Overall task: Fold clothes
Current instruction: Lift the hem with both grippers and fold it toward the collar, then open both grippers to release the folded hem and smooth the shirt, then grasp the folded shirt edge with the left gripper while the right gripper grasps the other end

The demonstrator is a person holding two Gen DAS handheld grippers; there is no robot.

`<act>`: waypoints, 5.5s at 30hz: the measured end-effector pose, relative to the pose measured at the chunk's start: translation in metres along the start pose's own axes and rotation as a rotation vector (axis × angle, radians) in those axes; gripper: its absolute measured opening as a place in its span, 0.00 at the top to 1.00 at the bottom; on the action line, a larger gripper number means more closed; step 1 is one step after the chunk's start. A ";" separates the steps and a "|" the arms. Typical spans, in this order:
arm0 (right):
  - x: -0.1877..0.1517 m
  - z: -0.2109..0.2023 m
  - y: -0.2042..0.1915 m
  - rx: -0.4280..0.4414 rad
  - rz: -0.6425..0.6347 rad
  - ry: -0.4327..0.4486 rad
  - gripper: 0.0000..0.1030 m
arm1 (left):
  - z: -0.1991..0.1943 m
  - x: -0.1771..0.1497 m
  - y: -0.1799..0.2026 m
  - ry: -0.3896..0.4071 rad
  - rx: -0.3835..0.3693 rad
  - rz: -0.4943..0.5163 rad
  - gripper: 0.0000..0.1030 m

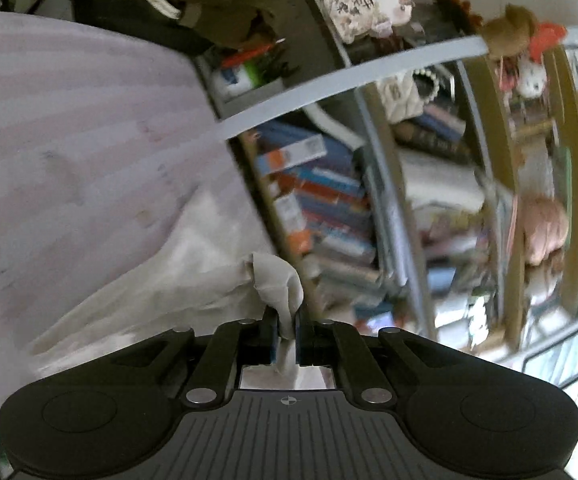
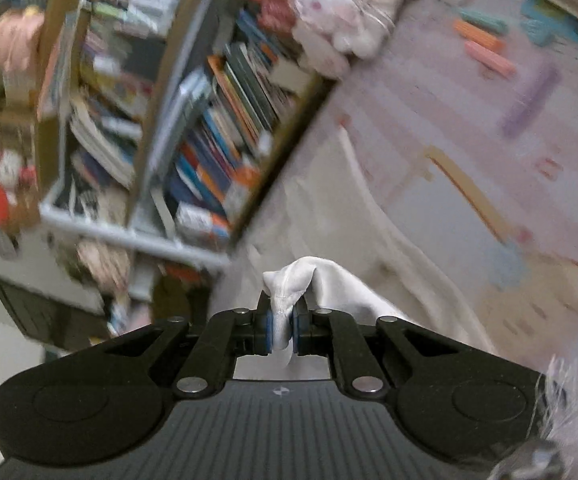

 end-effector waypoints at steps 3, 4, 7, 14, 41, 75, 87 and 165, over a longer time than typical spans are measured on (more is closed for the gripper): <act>0.021 0.026 -0.003 -0.013 0.015 0.032 0.92 | 0.043 0.020 0.004 -0.017 -0.013 -0.003 0.94; 0.029 0.035 -0.004 -0.018 0.020 0.042 0.92 | 0.056 0.025 0.003 -0.027 -0.015 -0.009 0.94; 0.050 0.061 -0.007 -0.031 0.036 0.074 0.92 | 0.095 0.041 0.002 -0.055 -0.021 -0.027 0.94; 0.099 0.122 -0.009 -0.069 0.066 0.138 0.92 | 0.165 0.070 -0.013 -0.111 0.011 -0.058 0.94; 0.147 0.266 0.057 -0.296 0.153 0.064 0.52 | 0.276 0.088 -0.080 -0.324 0.237 -0.111 0.49; 0.021 0.351 -0.059 -0.542 -0.916 -0.100 0.49 | 0.318 -0.132 0.045 -0.525 0.286 1.243 0.49; 0.096 0.395 -0.102 -0.439 -0.719 0.034 0.51 | 0.343 -0.115 0.037 -0.548 0.301 1.221 0.48; -0.006 0.084 0.051 -0.520 0.125 0.043 0.81 | 0.048 0.011 -0.089 0.027 0.510 -0.286 0.62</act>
Point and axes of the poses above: each gripper's, at about its wrist camera, not at the fingertips, and z roughly the way its jaws point, y to its right, x to its top, the point moved 5 cm from there along z, roughly the way its jaws point, and after that the axes turned 2 degrees about -x, right-handed, at the moved point
